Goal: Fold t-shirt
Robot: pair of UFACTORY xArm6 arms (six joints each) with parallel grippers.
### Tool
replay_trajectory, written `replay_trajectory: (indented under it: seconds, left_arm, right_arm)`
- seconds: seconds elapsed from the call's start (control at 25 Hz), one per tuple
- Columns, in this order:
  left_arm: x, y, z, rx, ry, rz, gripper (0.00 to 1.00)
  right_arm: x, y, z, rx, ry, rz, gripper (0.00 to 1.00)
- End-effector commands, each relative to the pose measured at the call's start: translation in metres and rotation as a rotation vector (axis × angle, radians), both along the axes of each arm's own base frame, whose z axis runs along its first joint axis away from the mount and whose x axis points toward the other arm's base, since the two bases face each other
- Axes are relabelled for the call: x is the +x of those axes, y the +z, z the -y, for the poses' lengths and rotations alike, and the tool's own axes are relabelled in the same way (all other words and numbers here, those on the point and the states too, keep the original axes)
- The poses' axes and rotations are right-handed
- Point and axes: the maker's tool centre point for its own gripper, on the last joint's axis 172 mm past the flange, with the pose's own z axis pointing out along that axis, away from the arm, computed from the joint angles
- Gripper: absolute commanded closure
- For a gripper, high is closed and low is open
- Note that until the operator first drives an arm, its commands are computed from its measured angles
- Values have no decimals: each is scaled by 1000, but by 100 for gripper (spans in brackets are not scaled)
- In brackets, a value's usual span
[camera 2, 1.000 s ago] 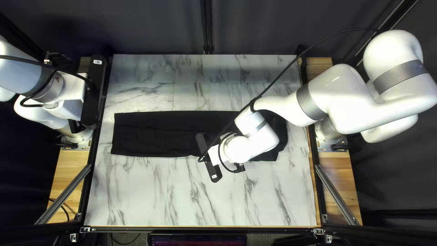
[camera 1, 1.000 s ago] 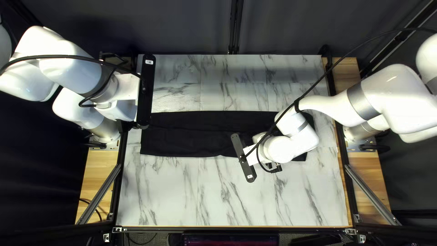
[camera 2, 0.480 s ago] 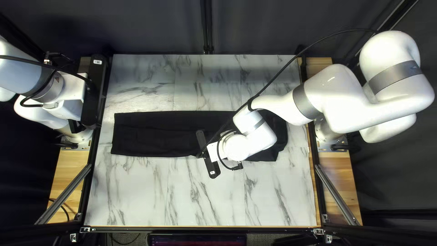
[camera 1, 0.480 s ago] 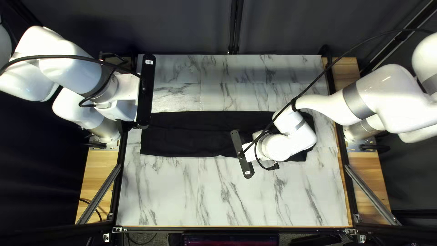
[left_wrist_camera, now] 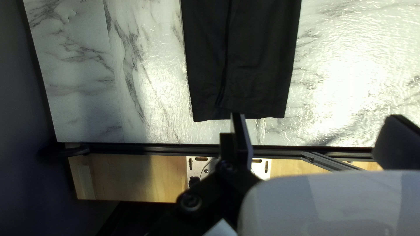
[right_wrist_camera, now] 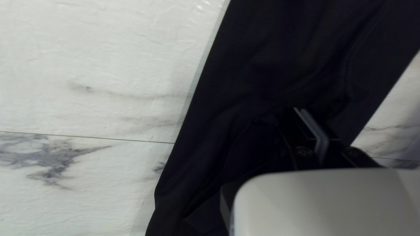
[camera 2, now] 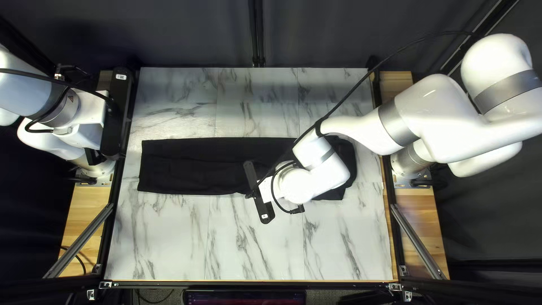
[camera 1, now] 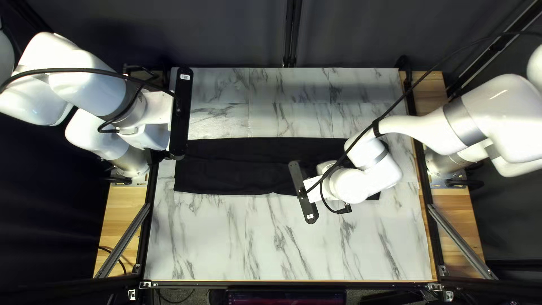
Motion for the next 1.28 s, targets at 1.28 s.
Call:
replay_trajectory:
  seconds: [1.28]
  left_arm:
    - [0,0,0,0,0,0,0]
  right_arm:
    - [-8,31,52,261,114,70,63]
